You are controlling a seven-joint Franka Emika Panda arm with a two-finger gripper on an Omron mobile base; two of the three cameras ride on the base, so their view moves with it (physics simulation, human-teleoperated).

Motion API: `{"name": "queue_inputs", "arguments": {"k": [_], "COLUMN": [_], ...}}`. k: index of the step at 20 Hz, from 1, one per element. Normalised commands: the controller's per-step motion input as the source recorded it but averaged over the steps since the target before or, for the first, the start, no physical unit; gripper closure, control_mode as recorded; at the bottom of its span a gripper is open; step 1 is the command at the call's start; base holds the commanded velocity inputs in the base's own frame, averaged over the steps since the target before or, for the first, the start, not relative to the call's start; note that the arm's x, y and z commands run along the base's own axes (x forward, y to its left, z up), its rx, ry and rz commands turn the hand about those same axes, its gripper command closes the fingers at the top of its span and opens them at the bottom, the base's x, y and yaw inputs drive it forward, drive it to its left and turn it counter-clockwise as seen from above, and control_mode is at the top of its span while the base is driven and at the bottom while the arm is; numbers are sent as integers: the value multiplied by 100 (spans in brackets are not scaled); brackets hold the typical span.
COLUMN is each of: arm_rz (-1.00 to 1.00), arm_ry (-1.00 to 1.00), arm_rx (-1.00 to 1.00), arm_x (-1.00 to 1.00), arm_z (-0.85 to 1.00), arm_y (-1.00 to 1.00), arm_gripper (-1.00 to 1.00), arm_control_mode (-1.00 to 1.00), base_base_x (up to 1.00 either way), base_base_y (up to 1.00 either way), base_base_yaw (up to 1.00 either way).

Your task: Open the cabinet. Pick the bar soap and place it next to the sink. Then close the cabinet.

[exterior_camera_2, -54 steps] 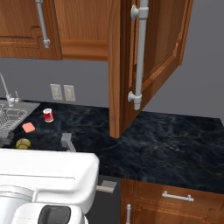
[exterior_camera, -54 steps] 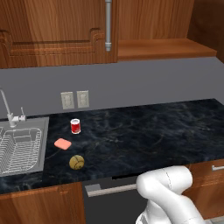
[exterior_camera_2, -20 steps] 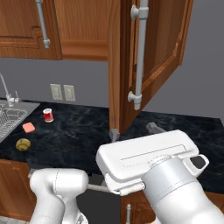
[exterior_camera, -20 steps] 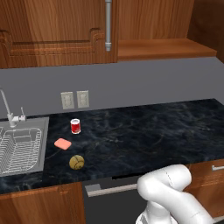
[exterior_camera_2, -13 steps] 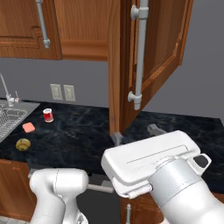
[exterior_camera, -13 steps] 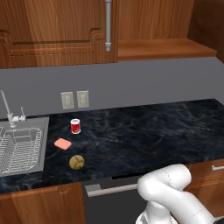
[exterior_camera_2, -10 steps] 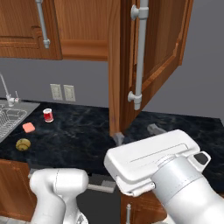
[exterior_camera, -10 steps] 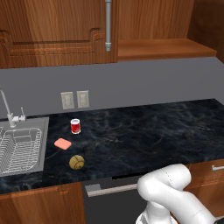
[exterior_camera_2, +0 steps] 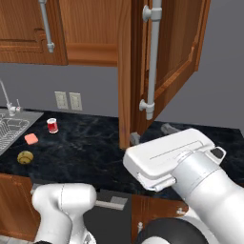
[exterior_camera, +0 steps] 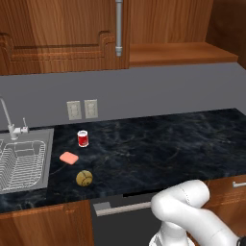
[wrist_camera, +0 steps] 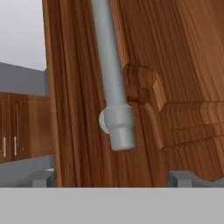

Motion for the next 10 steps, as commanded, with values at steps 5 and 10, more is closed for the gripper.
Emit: {"name": "queue_inputs", "arguments": {"k": [5,10], "arm_rz": [2,3], "arm_ry": [0,0], "arm_rx": [0,0], "arm_x": [43,27], "arm_z": [-4,0], "arm_y": [-11,-1], "arm_gripper": [-100,-100], "arm_control_mode": [-100,-100], "base_base_x": [0,0], "base_base_y": [0,0], "base_base_yaw": [0,0]}}
